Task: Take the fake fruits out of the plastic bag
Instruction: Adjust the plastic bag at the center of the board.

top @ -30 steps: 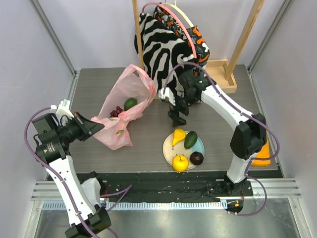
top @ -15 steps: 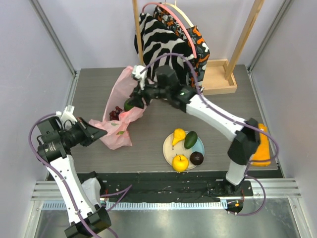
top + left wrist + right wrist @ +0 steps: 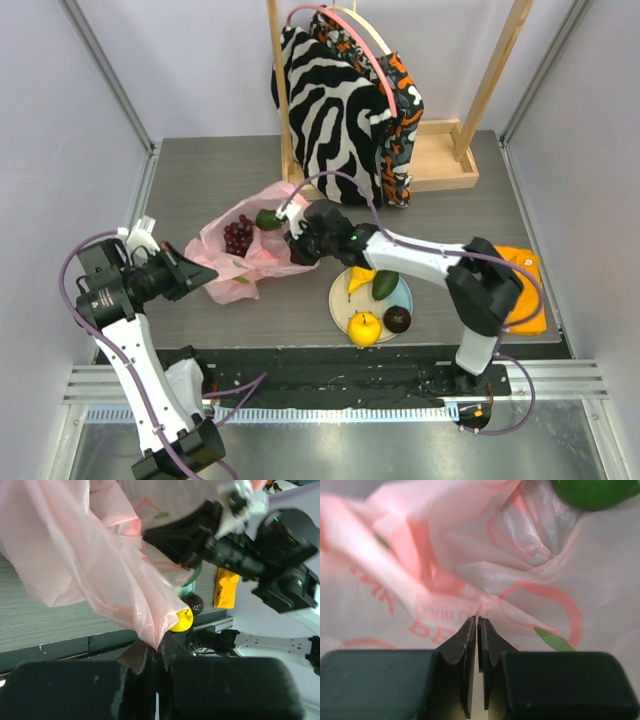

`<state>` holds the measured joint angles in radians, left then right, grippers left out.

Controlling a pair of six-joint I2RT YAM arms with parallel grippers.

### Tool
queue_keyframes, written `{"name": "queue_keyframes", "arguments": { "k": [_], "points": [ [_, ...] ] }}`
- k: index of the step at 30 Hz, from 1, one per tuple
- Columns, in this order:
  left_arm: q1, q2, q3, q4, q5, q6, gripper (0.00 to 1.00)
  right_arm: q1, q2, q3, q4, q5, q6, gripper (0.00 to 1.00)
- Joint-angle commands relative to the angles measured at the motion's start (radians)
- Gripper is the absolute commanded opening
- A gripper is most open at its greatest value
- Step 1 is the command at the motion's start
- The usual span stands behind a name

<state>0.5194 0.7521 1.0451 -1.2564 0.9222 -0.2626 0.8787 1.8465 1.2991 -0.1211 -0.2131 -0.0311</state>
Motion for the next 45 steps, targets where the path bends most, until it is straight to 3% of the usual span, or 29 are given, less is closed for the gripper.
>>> {"name": "queue_keyframes", "arguments": {
  "k": [1, 5, 6, 9, 10, 15, 25, 30, 35, 40, 45],
  "points": [
    [0.005, 0.007, -0.019, -0.040, -0.019, 0.013, 0.00, 0.052, -0.211, -0.138, 0.078, 0.049, -0.042, 0.14],
    [0.005, 0.027, -0.036, -0.156, -0.023, 0.055, 0.00, 0.057, -0.221, -0.124, 0.084, 0.058, -0.024, 0.15],
    [0.005, 0.027, -0.037, -0.173, -0.029, 0.068, 0.00, 0.057, -0.214, -0.104, 0.089, 0.064, -0.017, 0.19],
    [-0.002, 0.012, -0.023, -0.233, -0.033, 0.082, 0.00, 0.055, -0.150, -0.005, 0.106, 0.093, 0.017, 0.43],
    [-0.005, 0.019, -0.022, -0.245, -0.020, 0.088, 0.00, 0.055, -0.110, 0.018, 0.110, 0.131, 0.026, 0.61],
    [-0.045, -0.013, -0.029, -0.253, -0.088, 0.094, 0.00, 0.043, 0.006, 0.126, 0.110, 0.207, 0.069, 0.79],
    [-0.082, -0.115, -0.085, -0.241, -0.011, 0.111, 0.00, 0.010, 0.111, 0.230, 0.106, 0.394, 0.267, 0.76],
    [-0.156, -0.138, -0.092, -0.278, 0.096, 0.169, 0.00, -0.033, 0.057, 0.310, -0.047, 0.227, 0.229, 0.73],
    [-0.168, -0.145, -0.146, -0.236, 0.116, 0.142, 0.00, -0.055, 0.000, 0.342, -0.213, 0.067, 0.178, 0.73],
    [-0.177, -0.207, -0.172, -0.218, 0.122, 0.122, 0.00, -0.090, 0.014, 0.357, -0.212, -0.037, 0.282, 0.72],
    [-0.177, -0.234, -0.177, -0.224, 0.150, 0.125, 0.00, -0.092, 0.140, 0.463, -0.178, -0.002, 0.397, 0.68]
  ]
}}
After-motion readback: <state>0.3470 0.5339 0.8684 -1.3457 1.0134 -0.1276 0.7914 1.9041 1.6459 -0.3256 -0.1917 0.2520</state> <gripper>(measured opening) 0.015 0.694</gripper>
